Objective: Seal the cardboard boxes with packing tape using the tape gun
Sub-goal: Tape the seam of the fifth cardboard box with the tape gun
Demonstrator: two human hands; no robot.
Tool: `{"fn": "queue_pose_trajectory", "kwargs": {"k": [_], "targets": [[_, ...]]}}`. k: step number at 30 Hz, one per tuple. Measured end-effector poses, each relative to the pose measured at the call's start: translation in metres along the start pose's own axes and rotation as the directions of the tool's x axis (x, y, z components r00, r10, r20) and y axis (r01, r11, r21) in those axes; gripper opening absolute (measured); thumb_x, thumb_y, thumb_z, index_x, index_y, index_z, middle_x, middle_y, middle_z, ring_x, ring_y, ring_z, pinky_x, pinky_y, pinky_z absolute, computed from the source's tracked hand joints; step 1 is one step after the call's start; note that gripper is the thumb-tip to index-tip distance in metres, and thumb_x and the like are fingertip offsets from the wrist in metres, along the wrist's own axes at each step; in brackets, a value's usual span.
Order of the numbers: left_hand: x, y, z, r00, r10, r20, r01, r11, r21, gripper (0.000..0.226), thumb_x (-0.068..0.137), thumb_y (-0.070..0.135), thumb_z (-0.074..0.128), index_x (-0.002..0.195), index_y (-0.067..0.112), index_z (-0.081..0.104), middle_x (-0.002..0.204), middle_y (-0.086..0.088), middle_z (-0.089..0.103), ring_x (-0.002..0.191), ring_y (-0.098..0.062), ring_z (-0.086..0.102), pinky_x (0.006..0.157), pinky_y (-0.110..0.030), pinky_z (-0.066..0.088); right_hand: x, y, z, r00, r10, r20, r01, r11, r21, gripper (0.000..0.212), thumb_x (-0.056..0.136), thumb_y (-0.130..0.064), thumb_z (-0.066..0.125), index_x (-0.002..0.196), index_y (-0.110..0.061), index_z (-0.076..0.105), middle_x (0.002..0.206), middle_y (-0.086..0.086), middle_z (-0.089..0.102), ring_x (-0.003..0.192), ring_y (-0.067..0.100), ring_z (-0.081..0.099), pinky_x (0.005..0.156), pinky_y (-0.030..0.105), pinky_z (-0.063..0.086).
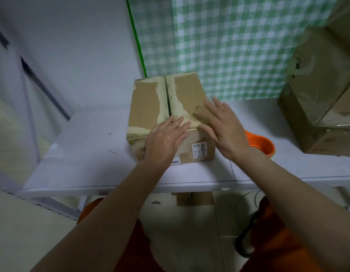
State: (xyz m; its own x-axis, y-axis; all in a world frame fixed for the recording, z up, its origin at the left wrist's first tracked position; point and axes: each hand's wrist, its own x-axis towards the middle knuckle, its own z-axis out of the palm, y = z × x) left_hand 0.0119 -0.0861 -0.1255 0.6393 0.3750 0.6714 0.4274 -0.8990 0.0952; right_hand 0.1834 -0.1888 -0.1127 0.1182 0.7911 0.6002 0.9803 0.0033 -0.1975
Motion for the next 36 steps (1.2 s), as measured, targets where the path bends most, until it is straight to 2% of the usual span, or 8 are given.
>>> {"fn": "queue_pose_trajectory", "kwargs": {"k": [3, 7, 11, 13, 16, 24, 28, 36], "targets": [[-0.004, 0.002, 0.002, 0.998, -0.066, -0.023, 0.066, 0.998, -0.003, 0.033, 0.087, 0.038, 0.058, 0.113, 0.022, 0.071, 0.118, -0.003, 0.068, 0.113, -0.022, 0.062, 0.087, -0.035, 0.048, -0.022, -0.030, 0.008, 0.885, 0.452, -0.113, -0.364, 0.822, 0.439, 0.050, 0.102, -0.027, 0.040, 0.146, -0.005, 0.032, 0.156, 0.009, 0.026, 0.144, 0.018, 0.020, 0.118, 0.025, 0.015], [-0.003, 0.002, 0.003, 0.996, -0.094, 0.003, 0.094, 0.995, -0.022, 0.034, 0.082, 0.036, 0.070, 0.113, 0.023, 0.071, 0.118, -0.002, 0.068, 0.113, -0.020, 0.062, 0.083, -0.031, 0.046, -0.022, -0.058, 0.018, 0.751, 0.652, 0.107, -0.550, 0.527, 0.648, 0.052, 0.104, -0.023, 0.034, 0.151, -0.007, 0.019, 0.157, 0.005, 0.023, 0.143, 0.012, 0.020, 0.112, 0.015, 0.015], [-0.004, 0.002, 0.001, 0.996, -0.085, 0.036, 0.085, 0.996, 0.007, 0.036, 0.083, 0.041, 0.063, 0.114, 0.024, 0.070, 0.119, -0.001, 0.068, 0.115, -0.018, 0.061, 0.083, -0.030, 0.046, -0.007, -0.048, 0.015, 0.735, 0.670, 0.107, -0.574, 0.530, 0.625, 0.043, 0.104, -0.022, 0.033, 0.144, -0.007, 0.039, 0.146, 0.007, 0.044, 0.133, 0.015, 0.040, 0.107, 0.021, 0.030], [-0.005, 0.002, 0.001, 0.995, -0.082, 0.048, 0.081, 0.997, 0.014, 0.038, 0.085, 0.044, 0.055, 0.114, 0.023, 0.070, 0.120, -0.001, 0.067, 0.115, -0.019, 0.061, 0.084, -0.030, 0.047, 0.004, -0.035, 0.011, 0.741, 0.644, 0.190, -0.601, 0.510, 0.615, 0.032, 0.102, -0.022, 0.036, 0.120, -0.007, 0.058, 0.119, 0.008, 0.063, 0.104, 0.016, 0.057, 0.085, 0.030, 0.044], [-0.004, 0.006, -0.003, 0.994, -0.088, 0.069, 0.089, 0.996, -0.009, 0.041, 0.090, 0.045, 0.049, 0.116, 0.022, 0.069, 0.123, -0.003, 0.066, 0.117, -0.020, 0.060, 0.088, -0.034, 0.047, 0.029, -0.021, 0.007, 0.669, 0.639, 0.379, -0.716, 0.419, 0.559, 0.014, 0.096, -0.023, 0.044, 0.092, -0.012, 0.052, 0.097, 0.004, 0.060, 0.081, 0.015, 0.053, 0.068, 0.029, 0.040], [-0.019, -0.010, -0.023, 0.856, -0.512, 0.066, 0.472, 0.828, 0.303, 0.067, 0.095, 0.057, 0.017, 0.135, 0.015, 0.051, 0.145, -0.016, 0.044, 0.136, -0.034, 0.035, 0.113, -0.047, 0.019, 0.039, -0.015, 0.014, 0.660, 0.641, 0.392, -0.726, 0.410, 0.552, 0.040, 0.099, -0.024, 0.035, 0.133, -0.011, 0.049, 0.133, 0.005, 0.055, 0.120, 0.021, 0.051, 0.104, 0.039, 0.041], [-0.017, -0.017, -0.030, 0.870, -0.482, 0.106, 0.443, 0.857, 0.264, 0.067, 0.094, 0.058, 0.018, 0.127, 0.015, 0.058, 0.135, -0.010, 0.055, 0.129, -0.033, 0.042, 0.106, -0.048, 0.027, 0.035, -0.033, 0.012, 0.667, 0.659, 0.347, -0.708, 0.416, 0.571, 0.037, 0.097, -0.019, 0.034, 0.127, -0.009, 0.053, 0.124, 0.006, 0.059, 0.112, 0.021, 0.054, 0.102, 0.042, 0.043], [0.022, 0.013, -0.045, 0.705, -0.489, 0.514, 0.416, 0.872, 0.258, 0.070, 0.092, 0.066, 0.026, 0.148, 0.024, 0.029, 0.159, -0.008, 0.017, 0.146, -0.030, 0.010, 0.118, -0.046, 0.005, 0.008, -0.096, 0.012, 0.695, 0.650, 0.309, -0.636, 0.355, 0.685, 0.032, 0.100, -0.017, 0.039, 0.130, -0.010, 0.047, 0.120, 0.000, 0.054, 0.109, 0.012, 0.051, 0.093, 0.024, 0.039]]}}
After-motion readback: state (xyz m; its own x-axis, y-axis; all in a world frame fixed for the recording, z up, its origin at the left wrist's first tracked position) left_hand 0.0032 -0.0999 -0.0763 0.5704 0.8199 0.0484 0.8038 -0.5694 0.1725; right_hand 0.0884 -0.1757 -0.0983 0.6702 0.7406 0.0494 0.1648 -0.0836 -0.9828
